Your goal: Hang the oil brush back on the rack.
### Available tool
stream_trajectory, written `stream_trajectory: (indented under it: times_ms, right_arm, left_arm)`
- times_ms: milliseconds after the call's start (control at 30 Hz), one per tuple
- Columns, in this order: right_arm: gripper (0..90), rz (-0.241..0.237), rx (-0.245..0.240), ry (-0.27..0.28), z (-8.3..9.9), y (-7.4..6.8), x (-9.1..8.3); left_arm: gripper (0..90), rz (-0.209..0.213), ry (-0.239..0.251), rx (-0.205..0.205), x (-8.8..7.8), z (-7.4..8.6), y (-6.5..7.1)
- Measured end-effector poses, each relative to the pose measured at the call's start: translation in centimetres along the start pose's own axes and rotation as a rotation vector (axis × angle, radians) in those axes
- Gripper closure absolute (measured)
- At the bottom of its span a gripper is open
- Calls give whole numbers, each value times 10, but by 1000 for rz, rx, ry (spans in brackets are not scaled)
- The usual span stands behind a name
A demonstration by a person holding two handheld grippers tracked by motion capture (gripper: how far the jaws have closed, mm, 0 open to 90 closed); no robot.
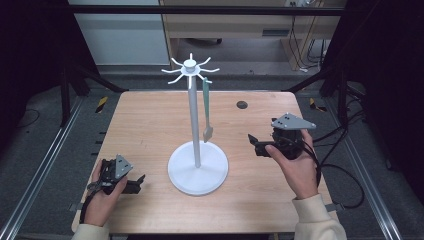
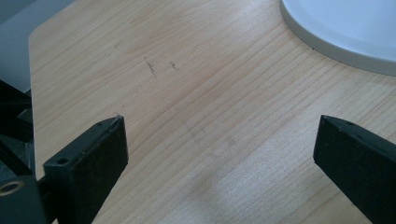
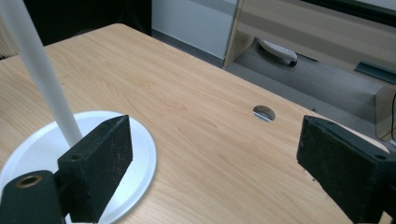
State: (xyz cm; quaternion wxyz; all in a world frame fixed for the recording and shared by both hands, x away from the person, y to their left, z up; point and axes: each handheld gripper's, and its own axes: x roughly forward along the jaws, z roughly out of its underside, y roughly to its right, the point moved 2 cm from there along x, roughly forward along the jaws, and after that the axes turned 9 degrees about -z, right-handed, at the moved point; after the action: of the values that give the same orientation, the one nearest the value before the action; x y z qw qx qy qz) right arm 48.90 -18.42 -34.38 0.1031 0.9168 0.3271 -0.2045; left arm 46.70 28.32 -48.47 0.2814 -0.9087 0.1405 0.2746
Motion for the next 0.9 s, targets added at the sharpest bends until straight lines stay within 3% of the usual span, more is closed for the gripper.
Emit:
stream_trajectory:
  times_ms: [300,533,800,900]
  right_arm:
    - [134,49,65,-56,41,18,20]
    - [127,83,91,-154,69,32,32]
    - [129,70,121,-122,88,35,40]
    - [128,70,107,-130,96,32,47]
  left_arm:
    - [26,-2,0,-1,-2,2,-1]
    - [26,0,1,7,-1,0,1]
    - [26,2,0,4,-1,0,1]
    - [26,3,1,6,-1,0,2]
